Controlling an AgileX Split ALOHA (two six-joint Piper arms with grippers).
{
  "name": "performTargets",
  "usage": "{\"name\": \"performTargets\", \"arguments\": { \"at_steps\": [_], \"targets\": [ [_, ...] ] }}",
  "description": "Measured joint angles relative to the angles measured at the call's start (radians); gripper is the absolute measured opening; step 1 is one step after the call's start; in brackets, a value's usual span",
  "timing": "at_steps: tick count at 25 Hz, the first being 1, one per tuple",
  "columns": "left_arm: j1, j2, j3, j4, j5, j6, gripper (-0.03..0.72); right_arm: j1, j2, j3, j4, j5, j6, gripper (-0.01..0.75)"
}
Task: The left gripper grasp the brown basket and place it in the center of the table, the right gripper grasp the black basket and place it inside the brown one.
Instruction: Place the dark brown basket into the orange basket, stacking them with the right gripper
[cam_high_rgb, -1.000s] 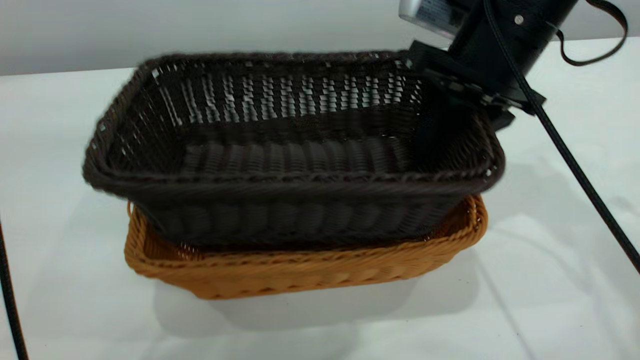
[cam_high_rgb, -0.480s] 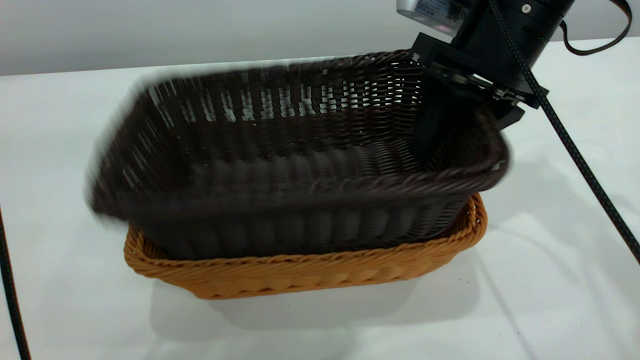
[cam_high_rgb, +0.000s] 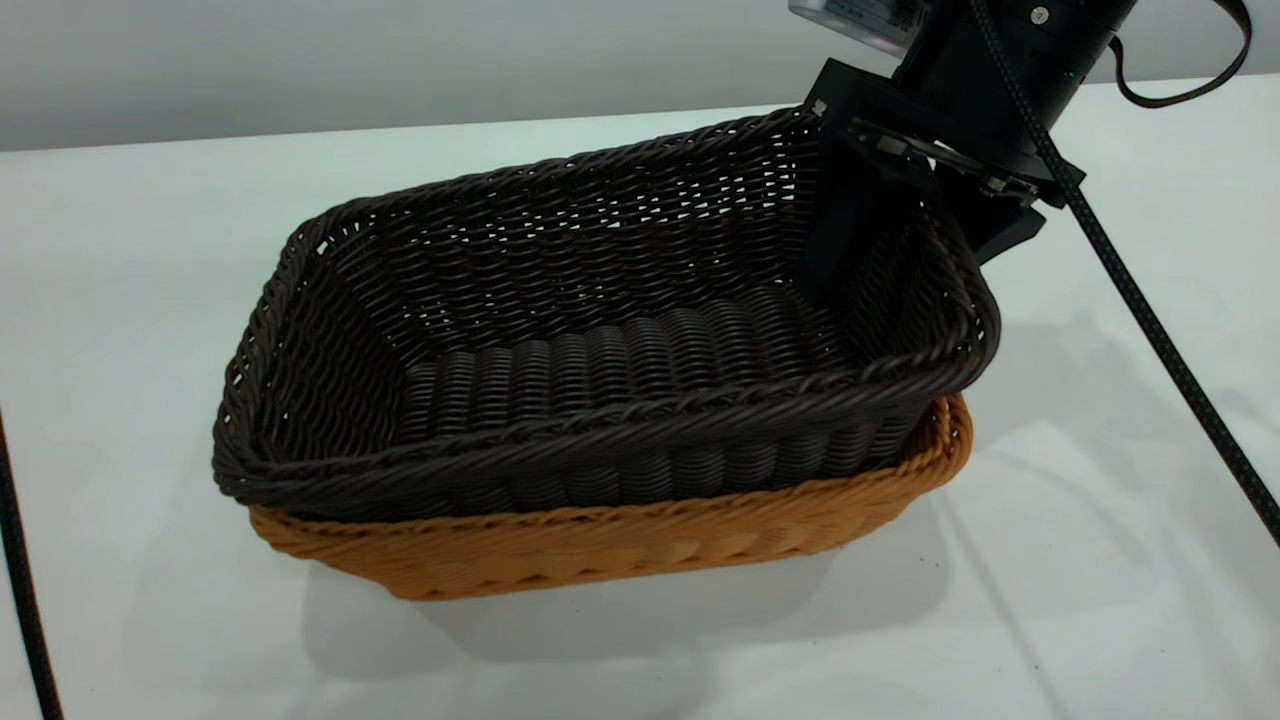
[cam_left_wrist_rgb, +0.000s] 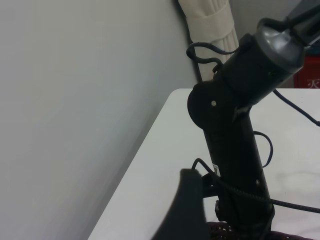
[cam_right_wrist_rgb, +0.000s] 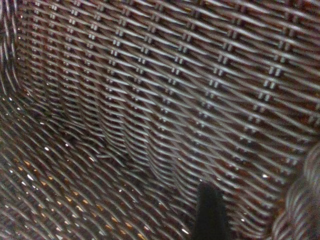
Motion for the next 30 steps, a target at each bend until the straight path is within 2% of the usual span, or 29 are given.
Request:
{"name": "performTargets", "arguments": {
  "at_steps": [8, 12, 16, 21, 30],
  "targets": [
    [0.000, 0.000, 0.000, 0.004, 0.000, 0.000, 0.586, 0.000, -0.011, -0.004, -0.101, 0.046, 0.004, 0.528],
    [0.000, 0.000, 0.000, 0.004, 0.001, 0.000, 0.586, 0.000, -0.011, -0.057, -0.201, 0.092, 0.048, 0.533],
    [0.000, 0.000, 0.000, 0.005, 0.001, 0.000, 0.586, -0.001, -0.011, -0.125, -0.197, 0.144, 0.080, 0.536],
    [0.000, 0.000, 0.000, 0.005, 0.001, 0.000, 0.586, 0.000, -0.011, -0.140, -0.207, 0.142, 0.094, 0.537],
    [0.000, 0.000, 0.000, 0.005, 0.001, 0.000, 0.586, 0.000, -0.011, -0.154, -0.347, 0.131, 0.155, 0.537]
  ]
}}
